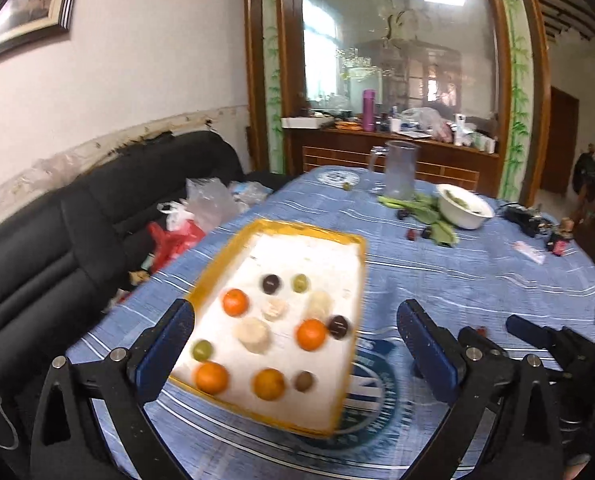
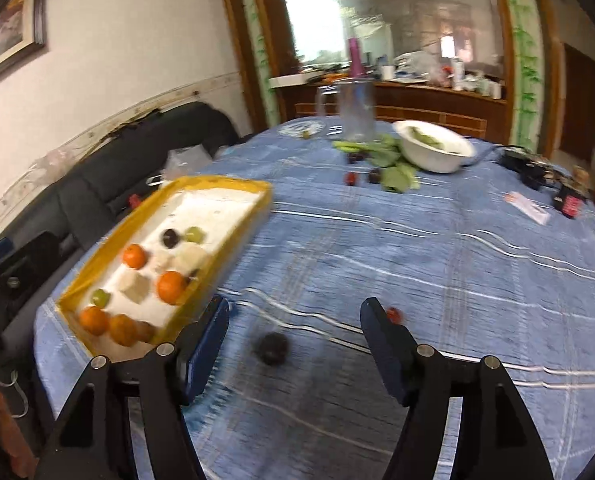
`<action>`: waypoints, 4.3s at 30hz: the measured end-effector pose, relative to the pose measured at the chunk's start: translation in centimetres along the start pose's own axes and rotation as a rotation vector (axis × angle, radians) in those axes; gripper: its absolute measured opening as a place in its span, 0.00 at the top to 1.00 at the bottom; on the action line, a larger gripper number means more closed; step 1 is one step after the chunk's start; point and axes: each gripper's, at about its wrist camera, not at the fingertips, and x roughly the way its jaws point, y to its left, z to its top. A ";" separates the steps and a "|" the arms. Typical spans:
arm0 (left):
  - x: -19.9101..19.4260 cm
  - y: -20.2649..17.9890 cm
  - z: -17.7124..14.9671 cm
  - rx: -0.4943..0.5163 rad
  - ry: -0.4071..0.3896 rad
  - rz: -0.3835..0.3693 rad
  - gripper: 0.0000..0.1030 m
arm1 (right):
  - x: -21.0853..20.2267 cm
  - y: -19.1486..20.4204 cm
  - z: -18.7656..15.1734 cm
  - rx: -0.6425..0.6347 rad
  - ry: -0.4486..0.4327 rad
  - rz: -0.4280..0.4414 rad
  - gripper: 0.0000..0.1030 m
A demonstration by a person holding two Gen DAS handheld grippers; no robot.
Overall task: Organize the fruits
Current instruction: 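Withdraw both tools toward the last dark plum and the red date, then grasp the dark plum with the left tool while the right tool grasps the red date, then carry the plum and red date over the white tray and release both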
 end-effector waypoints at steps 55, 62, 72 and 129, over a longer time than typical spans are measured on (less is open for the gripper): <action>6.0 -1.2 -1.3 -0.024 0.184 -0.094 0.02 | -0.1 -8.6 2.6 0.243 0.033 -0.017 0.28; 7.3 -1.4 -2.0 -0.008 0.226 -0.161 0.02 | 3.9 -9.1 1.6 0.223 0.160 0.033 0.45; 9.1 -7.7 -3.5 0.159 0.298 -0.371 0.40 | 7.2 -7.0 0.4 0.124 0.248 0.034 0.56; 11.1 11.6 -2.2 -0.238 0.293 -0.142 0.79 | 6.8 10.4 1.7 -0.105 0.183 0.268 0.69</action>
